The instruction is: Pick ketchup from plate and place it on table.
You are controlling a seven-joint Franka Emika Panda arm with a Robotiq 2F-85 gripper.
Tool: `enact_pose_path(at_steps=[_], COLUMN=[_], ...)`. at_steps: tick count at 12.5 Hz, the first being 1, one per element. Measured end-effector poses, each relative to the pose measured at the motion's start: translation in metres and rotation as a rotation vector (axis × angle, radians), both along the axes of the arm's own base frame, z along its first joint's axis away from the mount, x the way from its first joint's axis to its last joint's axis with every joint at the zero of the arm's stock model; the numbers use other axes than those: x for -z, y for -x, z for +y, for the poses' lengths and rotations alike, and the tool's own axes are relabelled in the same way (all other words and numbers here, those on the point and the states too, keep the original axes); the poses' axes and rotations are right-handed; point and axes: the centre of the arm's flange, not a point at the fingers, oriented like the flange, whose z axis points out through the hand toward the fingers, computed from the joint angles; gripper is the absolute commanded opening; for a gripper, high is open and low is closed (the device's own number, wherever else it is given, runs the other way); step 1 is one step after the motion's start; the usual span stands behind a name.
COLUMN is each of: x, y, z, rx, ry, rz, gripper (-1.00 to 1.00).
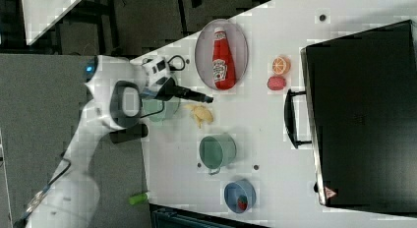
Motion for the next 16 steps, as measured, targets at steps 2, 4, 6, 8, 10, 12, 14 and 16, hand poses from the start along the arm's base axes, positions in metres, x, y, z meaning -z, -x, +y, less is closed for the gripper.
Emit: enact_pose_path(at_steps=[2,4,6,8,10,12,14,16], x=[0.031,0.053,0.066,0.073,0.08,0.089,0.108,0.134], y=[-0.01,-0.022,-0.032,-0.048,-0.061,-0.074,-0.082,-0.079], z=[0.002,0.002,0.003,0.006,0.008,0.012,0.014,0.014], rx=[-0.131,-0.206,-0.225,-0.239,-0.263,-0.272,-0.278,-0.29], ry=[0.007,0.004,-0.007,-0.011,0.002,0.003,0.005,0.01], rz=[-0.052,-0.083,-0.096,-0.123,-0.147,-0.179,-0.182,-0.164], gripper=[1.0,1.0,1.0,1.0,1.0,1.0,1.0,1.0])
